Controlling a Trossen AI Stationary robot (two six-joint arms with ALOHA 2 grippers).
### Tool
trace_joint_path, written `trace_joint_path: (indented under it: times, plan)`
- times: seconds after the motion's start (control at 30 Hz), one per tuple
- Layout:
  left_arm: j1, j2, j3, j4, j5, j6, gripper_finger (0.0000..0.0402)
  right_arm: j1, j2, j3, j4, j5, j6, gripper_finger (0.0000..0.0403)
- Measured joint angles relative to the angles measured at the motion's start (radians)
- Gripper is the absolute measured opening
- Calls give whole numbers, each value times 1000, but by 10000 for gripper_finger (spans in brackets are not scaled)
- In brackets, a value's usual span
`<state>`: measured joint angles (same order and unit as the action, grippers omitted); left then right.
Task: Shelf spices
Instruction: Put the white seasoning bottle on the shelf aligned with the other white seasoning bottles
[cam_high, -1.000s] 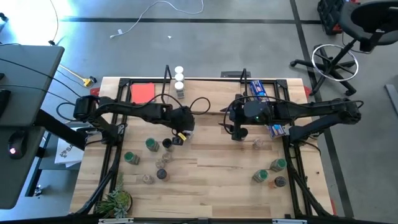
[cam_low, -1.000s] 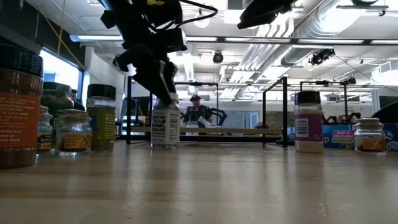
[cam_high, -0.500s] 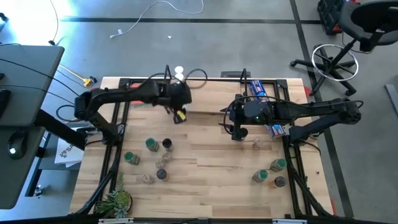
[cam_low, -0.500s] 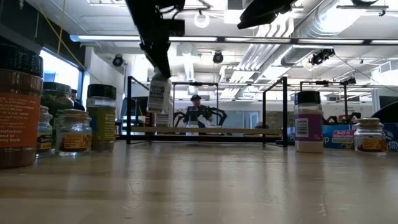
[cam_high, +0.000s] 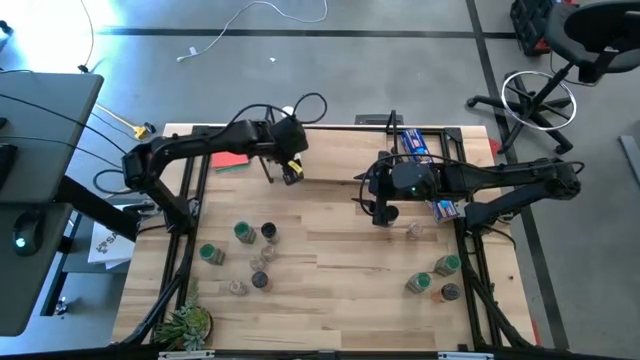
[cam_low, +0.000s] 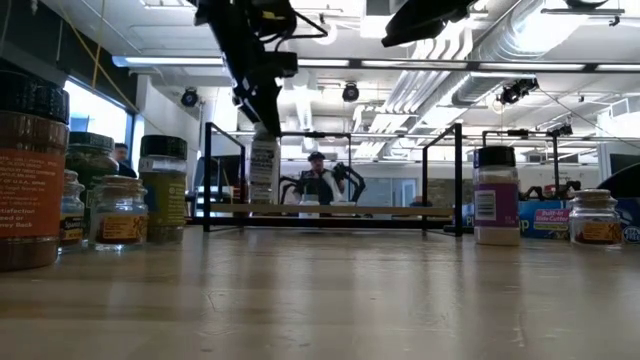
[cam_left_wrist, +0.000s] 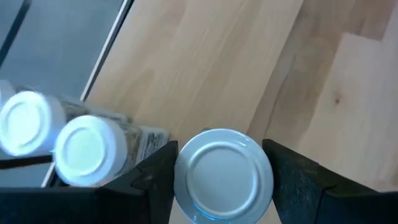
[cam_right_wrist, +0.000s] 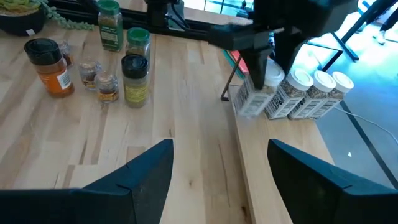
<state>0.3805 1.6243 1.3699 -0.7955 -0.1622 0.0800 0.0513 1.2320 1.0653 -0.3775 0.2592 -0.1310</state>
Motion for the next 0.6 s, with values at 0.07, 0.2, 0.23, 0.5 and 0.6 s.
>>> trace_joint_path:
  times: [0.07,0.2,0.23,0.5,0.6]
  plan:
    - [0,11,-17,4,1,10,200,0,0,0,0,0,0,256]
    - [-2,27,-34,13,-37,29,210,0,0,0,0,0,0,256]
    - [-2,27,-35,12,-43,29,210,0,0,0,0,0,0,256]
    - [-1,26,-35,33,-57,53,217,0,0,0,0,0,0,256]
    - [-1,26,-35,34,-57,55,223,0,0,0,-1,0,0,256]
